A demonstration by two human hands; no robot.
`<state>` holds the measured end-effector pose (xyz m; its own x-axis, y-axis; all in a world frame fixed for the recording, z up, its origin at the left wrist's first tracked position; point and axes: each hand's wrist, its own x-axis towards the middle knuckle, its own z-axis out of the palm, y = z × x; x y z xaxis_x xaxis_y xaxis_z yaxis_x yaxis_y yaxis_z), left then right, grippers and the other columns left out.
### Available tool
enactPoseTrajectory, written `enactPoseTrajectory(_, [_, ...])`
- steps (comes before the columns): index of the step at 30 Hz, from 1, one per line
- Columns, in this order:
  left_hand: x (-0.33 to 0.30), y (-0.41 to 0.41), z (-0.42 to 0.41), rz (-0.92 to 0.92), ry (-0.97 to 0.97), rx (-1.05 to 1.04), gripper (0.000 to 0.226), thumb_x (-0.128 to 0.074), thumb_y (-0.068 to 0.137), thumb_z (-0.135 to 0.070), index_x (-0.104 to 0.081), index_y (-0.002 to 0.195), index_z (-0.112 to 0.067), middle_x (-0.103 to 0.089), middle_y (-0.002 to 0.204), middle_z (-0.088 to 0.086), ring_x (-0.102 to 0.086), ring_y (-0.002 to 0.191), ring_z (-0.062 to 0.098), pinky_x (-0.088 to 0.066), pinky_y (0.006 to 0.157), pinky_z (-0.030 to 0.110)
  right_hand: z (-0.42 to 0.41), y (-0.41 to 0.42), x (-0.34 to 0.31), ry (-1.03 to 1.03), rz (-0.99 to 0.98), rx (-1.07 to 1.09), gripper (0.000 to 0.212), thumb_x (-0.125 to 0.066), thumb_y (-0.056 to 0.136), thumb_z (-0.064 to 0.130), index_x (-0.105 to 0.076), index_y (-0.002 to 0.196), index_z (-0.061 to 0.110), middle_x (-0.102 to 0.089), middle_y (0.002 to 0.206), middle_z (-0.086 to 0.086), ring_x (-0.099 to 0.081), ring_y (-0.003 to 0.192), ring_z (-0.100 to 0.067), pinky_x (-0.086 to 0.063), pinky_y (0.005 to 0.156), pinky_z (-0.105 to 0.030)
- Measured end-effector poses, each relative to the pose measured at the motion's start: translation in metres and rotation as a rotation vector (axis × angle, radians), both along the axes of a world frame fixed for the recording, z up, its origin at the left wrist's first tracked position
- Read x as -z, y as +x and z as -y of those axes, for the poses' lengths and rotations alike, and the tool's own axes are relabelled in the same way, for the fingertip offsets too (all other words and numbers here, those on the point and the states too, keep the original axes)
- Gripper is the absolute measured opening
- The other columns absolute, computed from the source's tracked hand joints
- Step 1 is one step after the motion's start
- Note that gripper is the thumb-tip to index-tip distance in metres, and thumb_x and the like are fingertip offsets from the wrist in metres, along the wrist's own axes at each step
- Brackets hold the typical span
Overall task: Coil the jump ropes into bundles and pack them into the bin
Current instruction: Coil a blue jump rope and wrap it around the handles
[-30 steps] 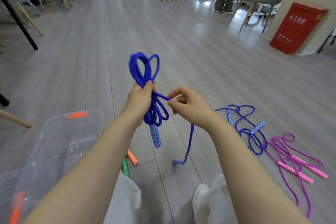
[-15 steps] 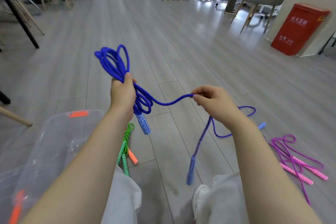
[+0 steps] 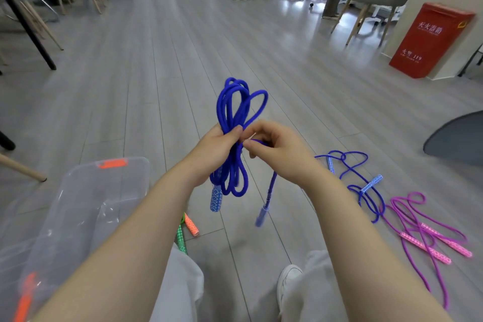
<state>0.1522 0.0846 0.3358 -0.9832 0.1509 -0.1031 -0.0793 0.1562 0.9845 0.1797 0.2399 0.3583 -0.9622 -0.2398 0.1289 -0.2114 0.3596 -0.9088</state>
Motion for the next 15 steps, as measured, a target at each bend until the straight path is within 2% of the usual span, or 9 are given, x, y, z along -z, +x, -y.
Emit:
enactPoseTrajectory(3, [0.0004,0.0028,-0.0050,0.051,0.061,0.054,0.023,-0.048,0.100,-0.036,-0.066,0.100,-0.022,-0.067,0.082,0.003,-0.061,0.078,0.017,-0.052,0.081,0.038,0.0010,-0.0018,0.0025,-0.054,0.007,0.028,0.010,-0.064,0.091,0.005,-0.058,0.099,0.008,-0.066,0.067,0.001,-0.064,0.065,-0.005,-0.050,0.067,-0.015])
enactPoseTrajectory(6, [-0.0005,0.0033,-0.0067,0.112,0.107,0.106,0.037,-0.045,0.100,-0.042,-0.066,0.106,-0.012,-0.067,0.082,0.003,-0.062,0.079,0.018,-0.051,0.080,0.038,0.0015,-0.0032,0.0044,-0.056,0.010,0.078,0.015,-0.065,0.090,0.009,-0.054,0.099,0.009,-0.068,0.067,0.000,-0.066,0.066,-0.007,-0.052,0.067,-0.018])
enactPoseTrajectory(8, [-0.0010,0.0048,-0.0067,0.119,0.102,0.152,0.040,-0.044,0.100,-0.041,-0.065,0.108,-0.008,-0.067,0.084,0.005,-0.061,0.081,0.019,-0.052,0.086,0.040,0.0020,-0.0041,0.0053,-0.039,0.008,0.107,0.017,-0.066,0.089,0.013,-0.052,0.098,0.010,-0.068,0.065,0.000,-0.065,0.062,-0.006,-0.050,0.063,-0.016])
enactPoseTrajectory(12, [-0.0041,0.0082,-0.0038,0.122,0.136,0.238,0.032,-0.047,0.100,-0.035,-0.061,0.100,-0.006,-0.062,0.079,0.007,-0.057,0.078,0.021,-0.050,0.084,0.041,-0.0017,-0.0067,0.0065,0.131,0.036,0.233,0.030,-0.070,0.083,0.037,-0.045,0.087,0.021,-0.067,0.068,-0.007,-0.055,0.059,-0.012,-0.044,0.057,-0.026])
enactPoseTrajectory(15, [-0.0084,0.0095,-0.0008,0.118,0.238,0.299,0.032,-0.047,0.101,-0.034,-0.058,0.094,-0.005,-0.058,0.079,0.007,-0.056,0.077,0.020,-0.052,0.083,0.036,-0.0061,-0.0079,0.0054,0.220,0.026,0.348,0.048,-0.069,0.073,0.056,-0.037,0.080,0.021,-0.050,0.067,0.000,-0.038,0.060,-0.014,-0.035,0.055,-0.029])
